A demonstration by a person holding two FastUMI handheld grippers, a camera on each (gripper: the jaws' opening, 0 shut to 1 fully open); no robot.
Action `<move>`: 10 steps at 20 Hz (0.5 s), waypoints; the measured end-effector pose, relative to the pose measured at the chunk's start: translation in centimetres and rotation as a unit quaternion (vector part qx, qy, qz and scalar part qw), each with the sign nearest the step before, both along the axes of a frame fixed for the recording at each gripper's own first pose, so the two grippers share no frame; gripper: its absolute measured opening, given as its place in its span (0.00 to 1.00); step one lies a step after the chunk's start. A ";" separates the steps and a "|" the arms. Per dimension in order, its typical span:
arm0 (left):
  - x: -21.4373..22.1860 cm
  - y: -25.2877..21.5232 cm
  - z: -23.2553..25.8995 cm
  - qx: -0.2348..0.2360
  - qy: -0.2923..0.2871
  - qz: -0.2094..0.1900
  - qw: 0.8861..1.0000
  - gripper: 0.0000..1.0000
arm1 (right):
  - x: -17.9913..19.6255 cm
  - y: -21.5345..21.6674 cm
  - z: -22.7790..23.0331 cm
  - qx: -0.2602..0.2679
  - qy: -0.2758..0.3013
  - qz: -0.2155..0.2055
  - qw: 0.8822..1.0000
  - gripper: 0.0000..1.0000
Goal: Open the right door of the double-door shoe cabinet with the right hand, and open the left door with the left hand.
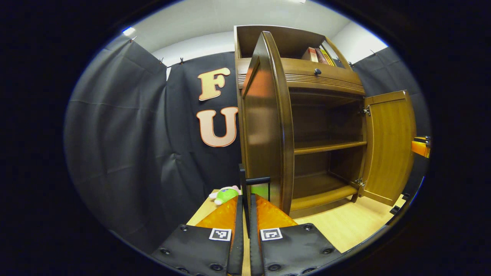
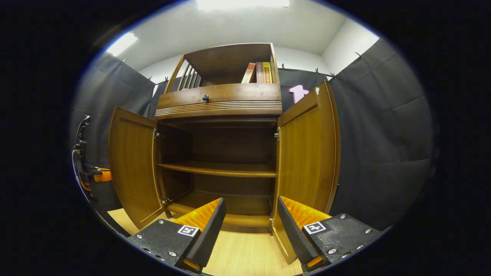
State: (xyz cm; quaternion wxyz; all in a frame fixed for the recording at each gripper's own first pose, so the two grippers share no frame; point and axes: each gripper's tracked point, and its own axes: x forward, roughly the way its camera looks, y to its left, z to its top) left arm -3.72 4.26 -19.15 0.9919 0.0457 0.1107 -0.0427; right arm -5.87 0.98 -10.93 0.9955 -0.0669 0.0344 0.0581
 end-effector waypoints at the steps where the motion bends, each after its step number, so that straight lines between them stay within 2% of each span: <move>1: 0.0 0.2 0.2 -0.003 -0.001 -0.001 1.000 0.14 | 0.1 0.2 -0.1 0.000 0.002 0.002 1.000 0.94; 10: -0.2 2.3 0.8 0.002 -0.003 0.020 1.000 0.11 | 0.3 1.1 -0.8 0.006 0.010 0.010 1.000 0.94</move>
